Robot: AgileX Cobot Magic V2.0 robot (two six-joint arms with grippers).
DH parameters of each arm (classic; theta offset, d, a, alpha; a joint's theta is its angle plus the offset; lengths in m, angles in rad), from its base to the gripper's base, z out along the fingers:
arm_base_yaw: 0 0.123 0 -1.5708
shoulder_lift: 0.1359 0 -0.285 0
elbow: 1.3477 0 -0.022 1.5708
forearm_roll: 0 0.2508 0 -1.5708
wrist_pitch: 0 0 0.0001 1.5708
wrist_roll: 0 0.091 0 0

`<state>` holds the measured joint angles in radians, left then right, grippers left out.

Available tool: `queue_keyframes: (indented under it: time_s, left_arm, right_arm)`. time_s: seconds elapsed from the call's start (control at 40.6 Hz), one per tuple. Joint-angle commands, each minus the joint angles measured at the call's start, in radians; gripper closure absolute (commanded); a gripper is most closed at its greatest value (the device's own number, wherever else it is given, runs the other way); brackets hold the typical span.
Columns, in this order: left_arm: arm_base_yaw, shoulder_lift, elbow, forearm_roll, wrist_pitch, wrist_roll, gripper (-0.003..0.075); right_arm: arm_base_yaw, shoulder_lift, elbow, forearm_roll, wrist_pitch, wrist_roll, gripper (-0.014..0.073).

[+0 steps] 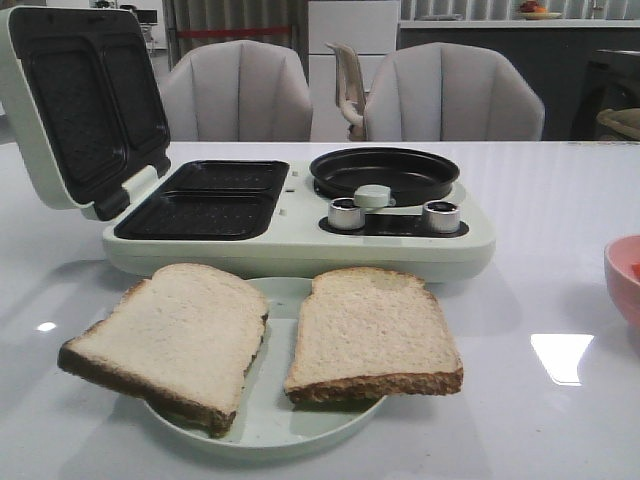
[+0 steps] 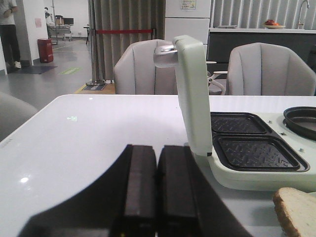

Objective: Make breakfast with bread and shrimp

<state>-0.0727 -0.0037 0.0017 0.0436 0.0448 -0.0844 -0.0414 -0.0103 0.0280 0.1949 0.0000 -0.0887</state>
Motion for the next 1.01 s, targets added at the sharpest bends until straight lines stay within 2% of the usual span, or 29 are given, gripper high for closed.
queue_keyframes:
  time_s: [0.0, 0.665, 0.764, 0.887, 0.985]
  left_arm:
    - [-0.004, -0.020, 0.006, -0.005, -0.088, -0.007, 0.0619]
    - [-0.004, -0.020, 0.006, -0.005, -0.088, -0.007, 0.0619]
    - [-0.004, -0.020, 0.006, 0.011, -0.138, -0.007, 0.0619]
    - [-0.004, -0.020, -0.013, 0.011, -0.260, -0.007, 0.0619]
    - [-0.004, -0.020, -0.089, 0.011, -0.231, -0.007, 0.0619]
  right_arm:
    - [0.003, -0.022, -0.018, 0.000, -0.095, -0.009, 0.0559]
    - [0.003, -0.022, -0.018, 0.000, -0.099, -0.009, 0.0559]
    - [0.003, -0.022, -0.021, 0.000, -0.108, -0.009, 0.0559]
    - [0.003, -0.022, -0.088, 0.001, -0.042, -0.009, 0.0559]
    - [0.003, -0.022, -0.202, -0.001, 0.064, -0.009, 0.0559]
